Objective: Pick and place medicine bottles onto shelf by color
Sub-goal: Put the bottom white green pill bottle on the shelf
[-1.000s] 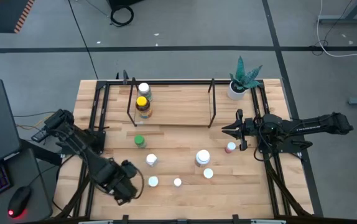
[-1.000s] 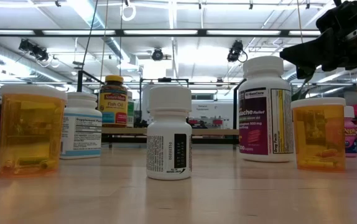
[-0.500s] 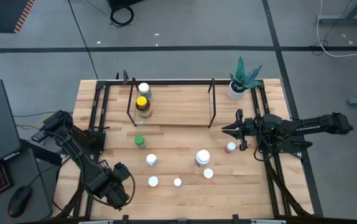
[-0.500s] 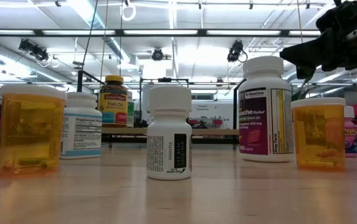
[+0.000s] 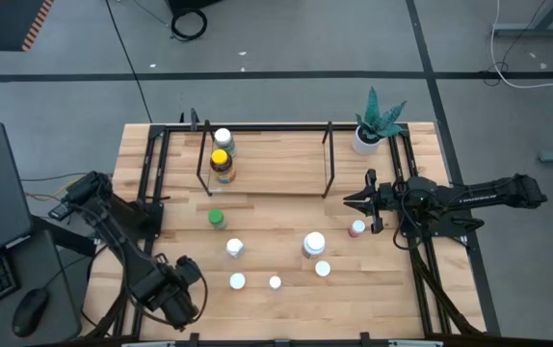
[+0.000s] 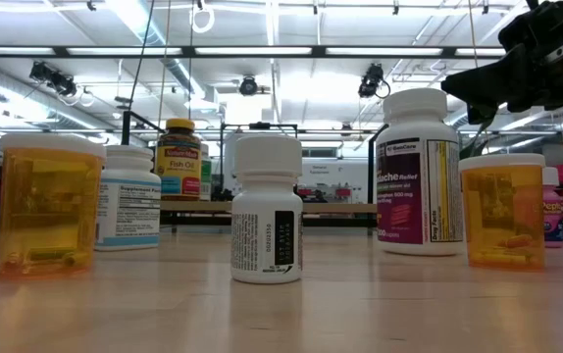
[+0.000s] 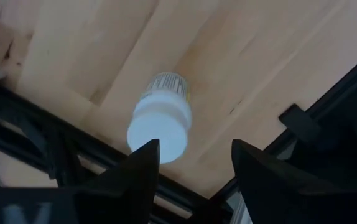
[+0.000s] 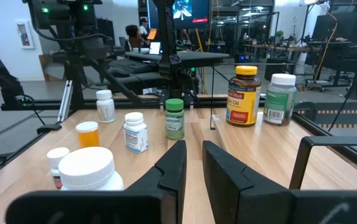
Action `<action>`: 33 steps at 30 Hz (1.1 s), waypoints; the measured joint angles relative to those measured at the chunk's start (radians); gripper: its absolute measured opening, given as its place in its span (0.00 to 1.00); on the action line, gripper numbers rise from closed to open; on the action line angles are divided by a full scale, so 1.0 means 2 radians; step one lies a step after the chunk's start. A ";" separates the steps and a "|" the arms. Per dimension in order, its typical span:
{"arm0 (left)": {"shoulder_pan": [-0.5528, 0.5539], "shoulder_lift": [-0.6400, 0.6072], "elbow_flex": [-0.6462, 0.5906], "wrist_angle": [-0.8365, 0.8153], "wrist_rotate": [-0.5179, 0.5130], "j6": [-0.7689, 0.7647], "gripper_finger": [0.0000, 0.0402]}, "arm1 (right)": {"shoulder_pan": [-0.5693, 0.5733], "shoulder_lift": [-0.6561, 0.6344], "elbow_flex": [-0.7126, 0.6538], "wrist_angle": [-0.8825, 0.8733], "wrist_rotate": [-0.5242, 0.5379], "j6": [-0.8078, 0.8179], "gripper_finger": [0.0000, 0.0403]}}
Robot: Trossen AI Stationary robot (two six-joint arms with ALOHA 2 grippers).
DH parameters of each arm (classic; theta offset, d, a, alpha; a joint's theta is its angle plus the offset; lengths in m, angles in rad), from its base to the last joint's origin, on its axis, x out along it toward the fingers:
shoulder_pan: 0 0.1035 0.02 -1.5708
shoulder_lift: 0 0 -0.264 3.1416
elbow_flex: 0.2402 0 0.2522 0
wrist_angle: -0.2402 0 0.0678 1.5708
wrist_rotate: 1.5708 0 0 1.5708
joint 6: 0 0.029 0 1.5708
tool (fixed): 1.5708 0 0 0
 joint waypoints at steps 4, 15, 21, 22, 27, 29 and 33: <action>-0.017 0.000 0.000 -0.001 -0.007 -0.009 0.53 | 0.000 0.000 0.000 0.000 0.000 0.000 0.15; -0.043 0.000 0.000 -0.001 -0.008 -0.047 0.54 | 0.000 0.000 0.000 0.000 0.000 0.000 0.15; -0.042 0.000 0.000 -0.001 -0.009 -0.048 0.54 | 0.000 0.000 0.000 0.000 0.000 0.000 0.15; -0.042 0.000 0.000 -0.001 -0.009 -0.048 0.54 | 0.000 0.000 0.000 0.000 0.000 0.000 0.15; -0.042 0.000 0.000 0.000 -0.012 -0.060 0.53 | 0.000 0.000 0.000 0.000 0.000 0.000 0.15; -0.042 0.000 0.000 0.002 -0.012 -0.070 0.54 | 0.000 0.000 0.000 0.000 0.000 0.000 0.15; -0.042 0.000 0.000 0.003 -0.012 -0.069 0.56 | 0.000 0.000 0.000 0.000 0.000 0.000 0.15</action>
